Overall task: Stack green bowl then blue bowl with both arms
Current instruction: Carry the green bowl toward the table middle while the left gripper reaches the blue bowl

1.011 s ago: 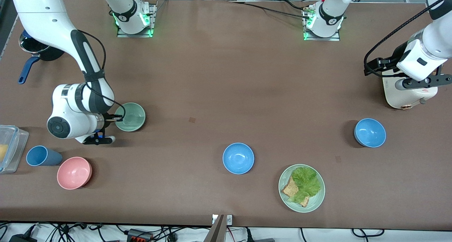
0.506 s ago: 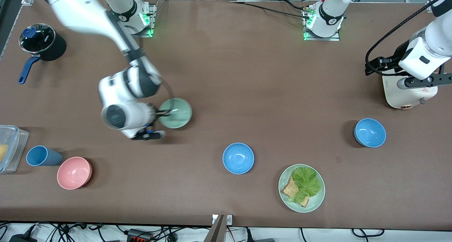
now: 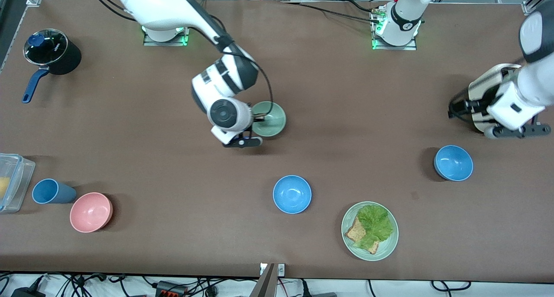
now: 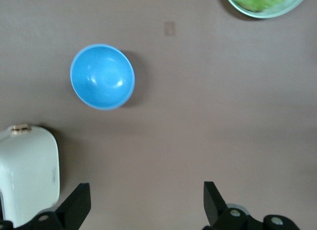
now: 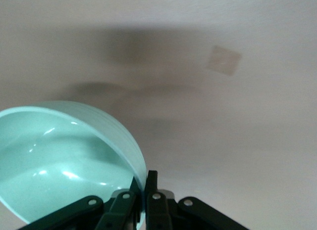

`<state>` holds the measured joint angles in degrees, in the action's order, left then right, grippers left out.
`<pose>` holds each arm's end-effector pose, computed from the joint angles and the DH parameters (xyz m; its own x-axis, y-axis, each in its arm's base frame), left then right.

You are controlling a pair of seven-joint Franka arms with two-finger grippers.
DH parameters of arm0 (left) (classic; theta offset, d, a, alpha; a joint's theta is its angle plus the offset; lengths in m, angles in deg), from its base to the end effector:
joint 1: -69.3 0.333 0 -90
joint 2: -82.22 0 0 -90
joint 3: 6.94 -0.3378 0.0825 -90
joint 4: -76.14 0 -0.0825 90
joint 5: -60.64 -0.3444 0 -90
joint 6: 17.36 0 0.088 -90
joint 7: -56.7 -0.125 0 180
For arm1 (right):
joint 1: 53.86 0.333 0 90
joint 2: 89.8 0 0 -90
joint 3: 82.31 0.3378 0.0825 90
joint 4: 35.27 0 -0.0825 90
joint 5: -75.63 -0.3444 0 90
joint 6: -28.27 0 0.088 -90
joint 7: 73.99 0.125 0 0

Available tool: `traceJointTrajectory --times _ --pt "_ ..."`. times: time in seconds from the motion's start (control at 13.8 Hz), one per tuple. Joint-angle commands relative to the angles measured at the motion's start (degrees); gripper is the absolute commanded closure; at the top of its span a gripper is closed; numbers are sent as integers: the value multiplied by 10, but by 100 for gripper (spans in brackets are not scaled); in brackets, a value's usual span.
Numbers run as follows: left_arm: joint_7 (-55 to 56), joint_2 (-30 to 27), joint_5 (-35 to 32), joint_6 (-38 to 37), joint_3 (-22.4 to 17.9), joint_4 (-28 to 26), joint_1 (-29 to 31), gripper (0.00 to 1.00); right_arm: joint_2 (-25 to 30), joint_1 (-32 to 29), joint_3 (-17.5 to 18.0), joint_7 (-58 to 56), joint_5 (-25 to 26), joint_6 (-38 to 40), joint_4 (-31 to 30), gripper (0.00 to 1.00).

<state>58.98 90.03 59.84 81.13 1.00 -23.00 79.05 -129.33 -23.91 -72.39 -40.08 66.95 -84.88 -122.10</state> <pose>0.5491 0.0227 0.4990 0.9870 0.0675 -0.1459 0.0681 -0.9977 -0.0004 0.5133 0.4201 0.2689 0.9476 0.0119 -0.3192 -0.0085 -0.9980 -0.0624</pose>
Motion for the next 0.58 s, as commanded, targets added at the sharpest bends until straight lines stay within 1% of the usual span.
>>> traceJointTrajectory --times 0.0,0.14,0.22,0.29,0.36,0.43,0.51 --pt "-33 30 -16 44 -1 -11 18 0 -37 20 -5 56 -10 -46 23 100" --pt "-60 68 -25 70 -1 -7 30 0 -50 27 -4 100 -12 -81 22 100" --pt "-70 88 -35 97 -2 -7 30 0 -52 34 -4 113 -12 -88 22 100" --pt "-71 109 -66 111 -1 -4 34 0 -56 37 -4 115 -13 -90 21 100" --pt "-72 125 -81 121 -1 0 40 0 -58 37 -4 115 -13 -90 21 95" --pt "-83 143 -82 129 0 11 47 0 -56 37 -5 134 -17 -90 22 24" --pt "-96 155 -81 135 0 15 51 0 -51 34 -5 147 -12 -85 25 0"
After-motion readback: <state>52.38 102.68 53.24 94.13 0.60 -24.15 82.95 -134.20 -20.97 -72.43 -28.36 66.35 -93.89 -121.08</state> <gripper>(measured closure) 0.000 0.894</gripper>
